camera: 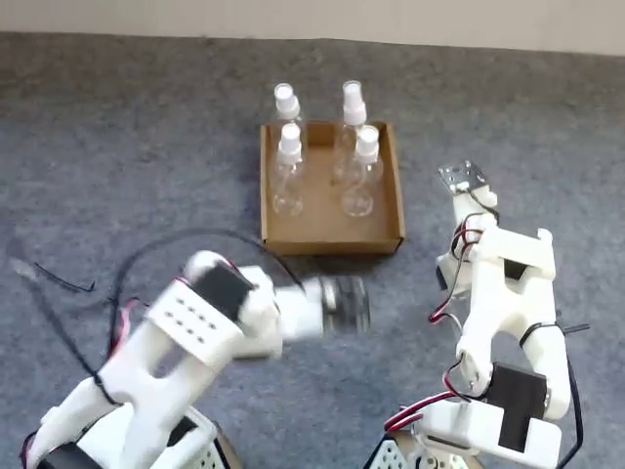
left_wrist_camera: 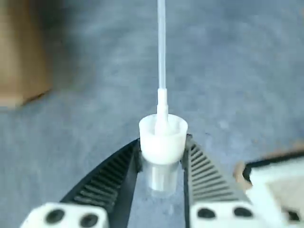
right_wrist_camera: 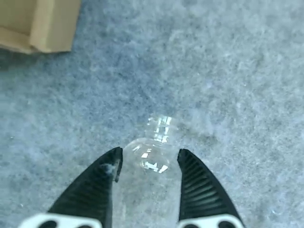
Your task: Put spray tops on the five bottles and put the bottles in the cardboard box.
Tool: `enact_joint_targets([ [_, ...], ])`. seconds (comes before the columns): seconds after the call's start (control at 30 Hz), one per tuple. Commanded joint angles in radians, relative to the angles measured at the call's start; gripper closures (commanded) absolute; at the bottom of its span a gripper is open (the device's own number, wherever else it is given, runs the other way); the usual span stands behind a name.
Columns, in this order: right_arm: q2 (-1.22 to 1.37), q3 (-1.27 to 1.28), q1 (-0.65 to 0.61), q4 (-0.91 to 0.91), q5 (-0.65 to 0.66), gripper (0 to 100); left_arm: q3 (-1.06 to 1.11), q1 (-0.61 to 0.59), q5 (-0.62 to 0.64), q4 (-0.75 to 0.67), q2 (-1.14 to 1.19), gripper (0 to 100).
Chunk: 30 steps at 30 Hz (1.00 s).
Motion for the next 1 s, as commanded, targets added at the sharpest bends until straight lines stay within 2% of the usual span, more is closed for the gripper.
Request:
enact_joint_targets([
  [0.0,0.012,0.025,-0.002,-0.008,-0.005,99.3,-0.216,-0.295,0.327,0.014,-0.002,94],
  [0.17,0.012,0.025,-0.005,-0.008,-0.006,99.3,-0.229,-0.625,0.511,-0.080,-0.001,94],
  [0.33,0.012,0.025,-0.007,-0.008,-0.009,99.3,-0.105,-0.811,0.746,-0.256,0.004,94],
  [0.47,0.013,0.025,-0.007,-0.008,-0.009,99.3,0.007,-0.809,0.961,-0.405,0.007,94],
  [0.6,0.013,0.025,-0.004,-0.008,-0.011,99.3,0.122,-0.736,1.106,-0.571,0.007,94],
  [0.8,0.013,0.027,-0.001,-0.008,-0.011,99.3,0.309,-0.642,1.220,-0.804,0.007,95],
  [0.97,0.013,0.027,-0.004,-0.008,-0.011,99.3,0.331,-0.625,1.235,-0.838,0.007,95],
])
